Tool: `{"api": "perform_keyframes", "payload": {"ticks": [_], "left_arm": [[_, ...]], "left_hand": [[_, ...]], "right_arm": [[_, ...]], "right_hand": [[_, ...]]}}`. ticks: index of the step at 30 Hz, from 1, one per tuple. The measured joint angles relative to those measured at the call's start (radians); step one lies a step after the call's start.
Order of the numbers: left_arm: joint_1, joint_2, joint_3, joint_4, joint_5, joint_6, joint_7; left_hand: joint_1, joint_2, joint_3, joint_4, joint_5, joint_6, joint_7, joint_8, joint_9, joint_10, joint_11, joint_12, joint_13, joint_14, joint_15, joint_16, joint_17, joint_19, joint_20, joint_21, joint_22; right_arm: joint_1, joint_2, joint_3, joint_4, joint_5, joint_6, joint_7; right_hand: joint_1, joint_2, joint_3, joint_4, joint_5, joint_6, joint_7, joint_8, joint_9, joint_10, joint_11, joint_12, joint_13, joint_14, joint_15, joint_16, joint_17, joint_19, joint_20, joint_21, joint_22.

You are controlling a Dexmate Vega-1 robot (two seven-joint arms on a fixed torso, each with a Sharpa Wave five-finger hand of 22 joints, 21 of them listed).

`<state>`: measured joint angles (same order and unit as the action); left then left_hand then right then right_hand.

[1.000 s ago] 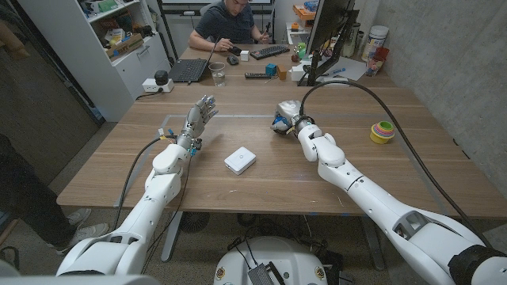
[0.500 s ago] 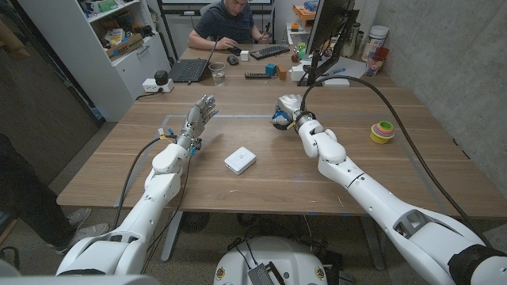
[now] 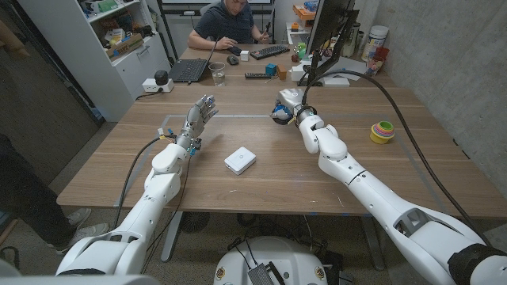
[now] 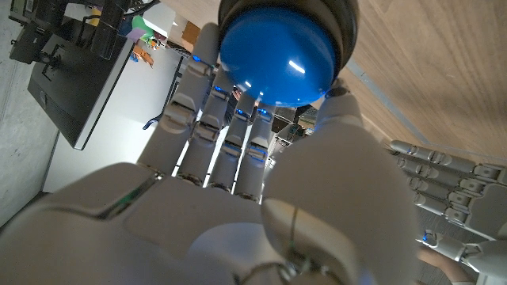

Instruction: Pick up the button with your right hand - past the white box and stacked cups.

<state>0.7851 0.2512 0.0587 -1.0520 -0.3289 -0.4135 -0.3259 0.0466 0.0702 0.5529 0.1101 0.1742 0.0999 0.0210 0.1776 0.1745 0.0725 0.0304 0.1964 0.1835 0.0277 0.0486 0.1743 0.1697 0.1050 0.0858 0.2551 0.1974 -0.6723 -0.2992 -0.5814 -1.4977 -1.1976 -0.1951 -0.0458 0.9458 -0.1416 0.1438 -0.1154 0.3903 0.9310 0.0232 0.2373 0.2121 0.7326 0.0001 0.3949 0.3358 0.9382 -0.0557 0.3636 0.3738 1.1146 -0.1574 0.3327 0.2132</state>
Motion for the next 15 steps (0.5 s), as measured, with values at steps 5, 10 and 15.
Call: {"api": "perform_keyframes", "payload": {"ticks": [5, 10, 15], "left_arm": [[0.001, 0.001, 0.000, -0.002, 0.000, 0.000, 0.001], [0.005, 0.002, 0.000, -0.006, 0.001, 0.000, 0.004], [0.008, 0.003, 0.001, -0.011, 0.005, 0.000, 0.007]], "left_hand": [[0.000, 0.000, -0.004, 0.004, 0.000, 0.000, 0.000, 0.000, 0.000, 0.000, 0.000, 0.000, 0.000, 0.000, 0.000, 0.000, 0.000, 0.000, 0.000, 0.000, 0.000], [0.000, 0.000, -0.009, 0.000, 0.000, 0.000, 0.000, 0.000, 0.000, 0.000, 0.000, 0.000, 0.000, 0.000, 0.000, 0.000, 0.000, 0.000, 0.000, 0.000, 0.000], [0.000, 0.000, -0.009, 0.000, 0.000, 0.000, 0.000, 0.000, 0.000, 0.000, 0.000, 0.000, 0.000, 0.000, 0.000, 0.000, 0.000, 0.000, 0.000, -0.001, 0.000]], "right_arm": [[-0.001, 0.000, 0.011, -0.017, 0.003, -0.001, -0.004], [-0.003, 0.001, 0.020, -0.028, 0.005, -0.001, -0.005], [-0.006, 0.002, 0.032, -0.042, 0.011, -0.001, -0.007]], "right_hand": [[0.000, 0.000, 0.000, 0.000, 0.000, 0.000, 0.000, -0.001, 0.000, 0.000, 0.000, 0.000, 0.001, 0.000, 0.000, 0.000, 0.003, 0.000, 0.000, 0.002, 0.000], [0.000, 0.000, 0.000, 0.000, -0.001, 0.000, 0.000, -0.001, 0.000, 0.004, -0.004, 0.000, 0.006, 0.002, 0.002, -0.001, 0.005, 0.000, 0.000, 0.004, 0.000], [0.000, 0.000, -0.003, 0.003, -0.006, 0.000, 0.000, -0.001, 0.005, 0.004, -0.004, 0.000, 0.006, 0.009, -0.002, -0.006, 0.009, 0.008, -0.008, 0.008, 0.000]]}}
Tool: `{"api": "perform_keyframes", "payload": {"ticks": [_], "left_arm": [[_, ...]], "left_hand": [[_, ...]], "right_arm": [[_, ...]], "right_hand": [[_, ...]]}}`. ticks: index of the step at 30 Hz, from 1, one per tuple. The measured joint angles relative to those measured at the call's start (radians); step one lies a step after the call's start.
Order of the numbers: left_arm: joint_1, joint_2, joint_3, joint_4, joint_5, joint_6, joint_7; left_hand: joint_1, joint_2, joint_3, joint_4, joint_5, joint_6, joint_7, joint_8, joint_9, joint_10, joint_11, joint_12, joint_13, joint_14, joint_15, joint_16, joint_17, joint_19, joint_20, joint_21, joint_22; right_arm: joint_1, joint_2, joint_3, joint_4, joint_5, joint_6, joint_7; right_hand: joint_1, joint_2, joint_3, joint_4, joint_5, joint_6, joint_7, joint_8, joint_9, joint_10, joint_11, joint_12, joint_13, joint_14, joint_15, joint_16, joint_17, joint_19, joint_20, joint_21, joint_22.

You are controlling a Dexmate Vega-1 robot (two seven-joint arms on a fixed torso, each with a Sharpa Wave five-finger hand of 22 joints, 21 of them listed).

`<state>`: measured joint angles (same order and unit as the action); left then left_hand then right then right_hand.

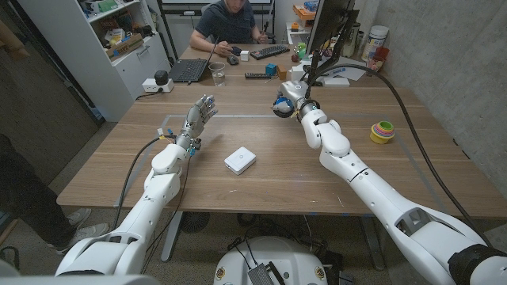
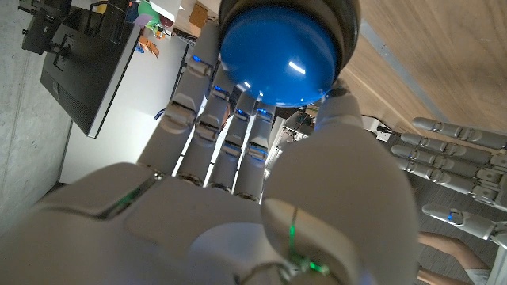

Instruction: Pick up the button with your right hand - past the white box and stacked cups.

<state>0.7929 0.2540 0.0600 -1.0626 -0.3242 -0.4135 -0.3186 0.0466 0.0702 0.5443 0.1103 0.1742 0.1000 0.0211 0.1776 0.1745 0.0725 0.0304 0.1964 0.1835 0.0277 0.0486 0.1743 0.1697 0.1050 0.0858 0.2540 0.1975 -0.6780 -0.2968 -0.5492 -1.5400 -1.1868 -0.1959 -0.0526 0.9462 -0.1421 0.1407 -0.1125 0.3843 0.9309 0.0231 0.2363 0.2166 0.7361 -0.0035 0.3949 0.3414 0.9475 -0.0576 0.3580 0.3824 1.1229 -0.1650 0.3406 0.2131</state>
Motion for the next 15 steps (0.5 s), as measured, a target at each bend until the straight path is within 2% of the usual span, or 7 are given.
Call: {"api": "perform_keyframes", "payload": {"ticks": [15], "left_arm": [[0.004, 0.001, 0.002, -0.006, 0.004, 0.000, 0.006]], "left_hand": [[0.000, 0.000, 0.000, 0.000, 0.000, 0.000, 0.000, 0.000, 0.000, 0.000, 0.000, 0.000, 0.000, 0.000, 0.000, 0.000, 0.000, 0.000, 0.000, -0.003, 0.000]], "right_arm": [[-0.007, 0.010, 0.044, -0.043, 0.021, 0.000, -0.016]], "right_hand": [[0.005, -0.005, 0.000, 0.008, -0.008, 0.005, -0.005, -0.007, 0.000, 0.005, 0.005, 0.000, 0.009, 0.012, -0.005, -0.008, 0.009, 0.004, -0.002, 0.012, 0.000]]}}
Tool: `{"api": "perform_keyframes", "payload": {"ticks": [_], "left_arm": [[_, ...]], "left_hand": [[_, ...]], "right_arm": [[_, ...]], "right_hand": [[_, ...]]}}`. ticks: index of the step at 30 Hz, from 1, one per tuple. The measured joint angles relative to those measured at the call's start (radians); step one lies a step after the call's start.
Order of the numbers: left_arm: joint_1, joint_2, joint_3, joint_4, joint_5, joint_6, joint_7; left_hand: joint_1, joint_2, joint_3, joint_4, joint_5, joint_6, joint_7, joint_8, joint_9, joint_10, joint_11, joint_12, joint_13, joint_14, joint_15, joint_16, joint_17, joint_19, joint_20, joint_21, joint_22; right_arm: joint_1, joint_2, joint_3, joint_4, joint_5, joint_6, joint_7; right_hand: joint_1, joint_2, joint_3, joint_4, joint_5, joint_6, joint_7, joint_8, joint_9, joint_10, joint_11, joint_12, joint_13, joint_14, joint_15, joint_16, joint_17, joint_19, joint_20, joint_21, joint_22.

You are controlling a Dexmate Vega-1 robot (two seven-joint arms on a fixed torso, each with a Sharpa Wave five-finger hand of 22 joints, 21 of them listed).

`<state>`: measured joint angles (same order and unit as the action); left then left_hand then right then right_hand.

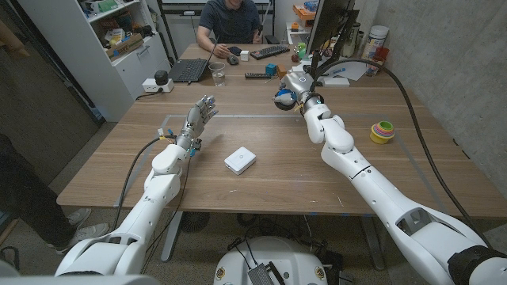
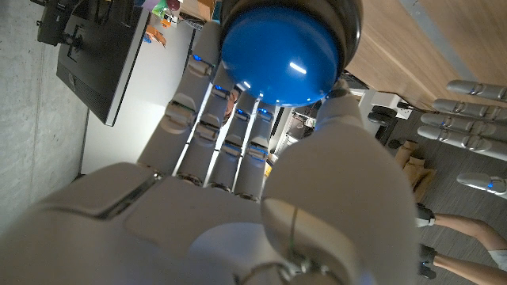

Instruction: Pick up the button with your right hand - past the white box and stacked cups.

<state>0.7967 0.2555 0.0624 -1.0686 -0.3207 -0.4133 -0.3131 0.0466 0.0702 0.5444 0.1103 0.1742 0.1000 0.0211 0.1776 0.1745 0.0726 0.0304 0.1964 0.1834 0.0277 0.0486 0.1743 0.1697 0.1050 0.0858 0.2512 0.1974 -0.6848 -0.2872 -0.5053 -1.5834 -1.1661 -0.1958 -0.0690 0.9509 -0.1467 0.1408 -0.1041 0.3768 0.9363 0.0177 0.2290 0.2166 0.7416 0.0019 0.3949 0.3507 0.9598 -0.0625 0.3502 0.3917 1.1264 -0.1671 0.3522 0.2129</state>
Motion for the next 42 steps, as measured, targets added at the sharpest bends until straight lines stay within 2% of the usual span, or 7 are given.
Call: {"api": "perform_keyframes", "payload": {"ticks": [16, 24, 42], "left_arm": [[0.002, 0.004, 0.002, -0.009, 0.000, 0.000, 0.001], [0.001, 0.005, 0.002, -0.008, -0.001, 0.000, -0.002], [-0.018, 0.006, -0.003, 0.023, -0.007, -0.016, -0.020]], "left_hand": [[-0.004, -0.004, 0.000, 0.000, 0.005, -0.004, 0.004, 0.000, 0.000, 0.000, 0.000, 0.000, 0.000, 0.000, 0.000, 0.000, 0.000, 0.000, 0.000, 0.000, 0.000], [-0.004, -0.004, -0.007, -0.001, 0.005, -0.004, 0.004, 0.000, 0.000, 0.000, 0.000, 0.000, 0.000, 0.000, 0.000, 0.000, 0.000, 0.000, 0.000, 0.000, 0.000], [-0.004, -0.004, -0.008, 0.000, 0.005, -0.004, 0.004, 0.000, 0.000, 0.000, 0.000, 0.000, 0.000, 0.000, 0.000, 0.000, 0.000, 0.006, 0.006, 0.000, 0.000]], "right_arm": [[-0.003, 0.014, 0.039, -0.030, 0.026, 0.003, -0.021], [-0.004, 0.024, 0.056, -0.036, 0.041, 0.003, -0.038], [0.001, 0.046, 0.088, -0.033, 0.075, -0.004, -0.076]], "right_hand": [[0.004, -0.004, -0.004, 0.004, -0.004, 0.003, -0.003, -0.004, 0.005, 0.004, -0.003, 0.000, 0.005, 0.002, 0.001, -0.001, 0.008, 0.000, 0.000, 0.008, 0.000], [0.004, -0.004, -0.004, 0.012, -0.011, 0.003, -0.003, -0.004, 0.004, 0.007, -0.007, 0.000, 0.009, 0.002, 0.001, -0.007, 0.010, 0.000, 0.000, 0.015, 0.000], [0.004, -0.004, -0.009, 0.023, -0.015, 0.007, -0.007, -0.007, 0.009, 0.012, -0.013, 0.000, 0.014, 0.014, 0.000, -0.011, 0.019, 0.000, 0.000, 0.025, 0.000]]}}
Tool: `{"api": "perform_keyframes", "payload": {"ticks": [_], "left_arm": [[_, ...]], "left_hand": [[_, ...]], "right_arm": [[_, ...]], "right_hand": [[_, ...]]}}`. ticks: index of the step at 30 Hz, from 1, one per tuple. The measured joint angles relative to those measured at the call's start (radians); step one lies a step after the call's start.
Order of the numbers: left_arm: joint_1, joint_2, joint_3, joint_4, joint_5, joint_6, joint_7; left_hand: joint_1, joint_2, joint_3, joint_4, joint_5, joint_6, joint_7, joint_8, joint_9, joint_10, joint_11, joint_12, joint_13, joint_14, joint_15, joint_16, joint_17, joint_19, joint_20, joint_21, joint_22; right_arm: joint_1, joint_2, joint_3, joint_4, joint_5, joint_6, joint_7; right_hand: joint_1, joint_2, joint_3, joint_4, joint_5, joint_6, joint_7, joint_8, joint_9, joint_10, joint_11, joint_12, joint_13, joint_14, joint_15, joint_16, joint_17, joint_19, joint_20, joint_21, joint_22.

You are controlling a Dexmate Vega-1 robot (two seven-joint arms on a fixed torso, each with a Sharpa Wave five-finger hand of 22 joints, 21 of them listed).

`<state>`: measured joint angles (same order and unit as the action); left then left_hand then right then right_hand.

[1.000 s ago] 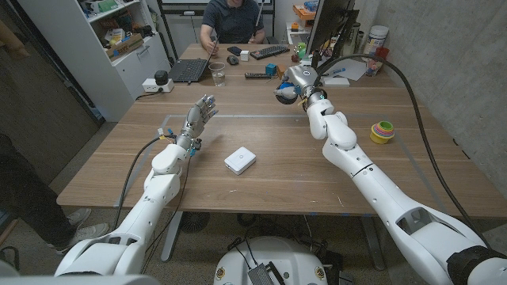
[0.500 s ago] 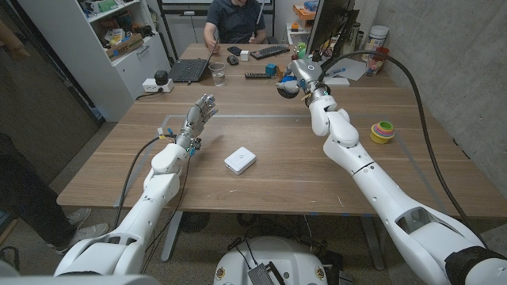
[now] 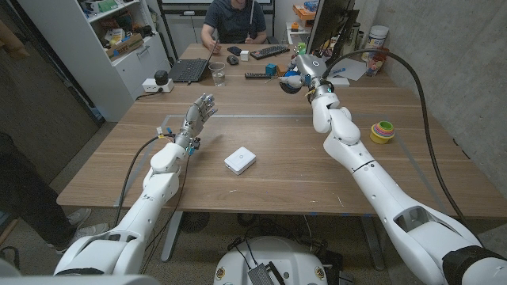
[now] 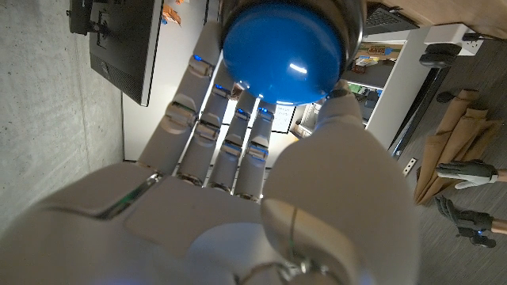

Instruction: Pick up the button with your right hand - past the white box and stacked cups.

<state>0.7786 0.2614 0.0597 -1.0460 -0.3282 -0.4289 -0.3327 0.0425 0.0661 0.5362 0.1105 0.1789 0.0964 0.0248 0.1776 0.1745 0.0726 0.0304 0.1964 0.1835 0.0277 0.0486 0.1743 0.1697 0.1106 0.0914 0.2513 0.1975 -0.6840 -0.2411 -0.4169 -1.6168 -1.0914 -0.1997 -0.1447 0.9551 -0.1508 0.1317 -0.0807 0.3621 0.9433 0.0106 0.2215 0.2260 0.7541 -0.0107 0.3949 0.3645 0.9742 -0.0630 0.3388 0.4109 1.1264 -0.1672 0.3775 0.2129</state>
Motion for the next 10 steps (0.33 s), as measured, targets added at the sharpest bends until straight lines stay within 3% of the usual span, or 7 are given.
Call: {"api": "perform_keyframes", "payload": {"ticks": [10], "left_arm": [[-0.013, 0.000, -0.008, 0.021, -0.006, -0.008, -0.014]], "left_hand": [[0.000, 0.000, 0.000, 0.000, 0.000, 0.000, 0.000, 0.000, 0.000, 0.000, 0.000, 0.000, 0.000, 0.000, 0.000, 0.000, 0.000, 0.000, 0.000, 0.000, 0.000]], "right_arm": [[0.001, 0.013, 0.020, -0.006, 0.025, -0.006, -0.019]], "right_hand": [[0.000, 0.000, 0.000, 0.000, -0.005, 0.000, 0.000, 0.000, 0.000, 0.000, 0.000, 0.000, 0.005, 0.009, -0.009, -0.003, 0.005, 0.014, -0.014, 0.008, 0.000]]}}
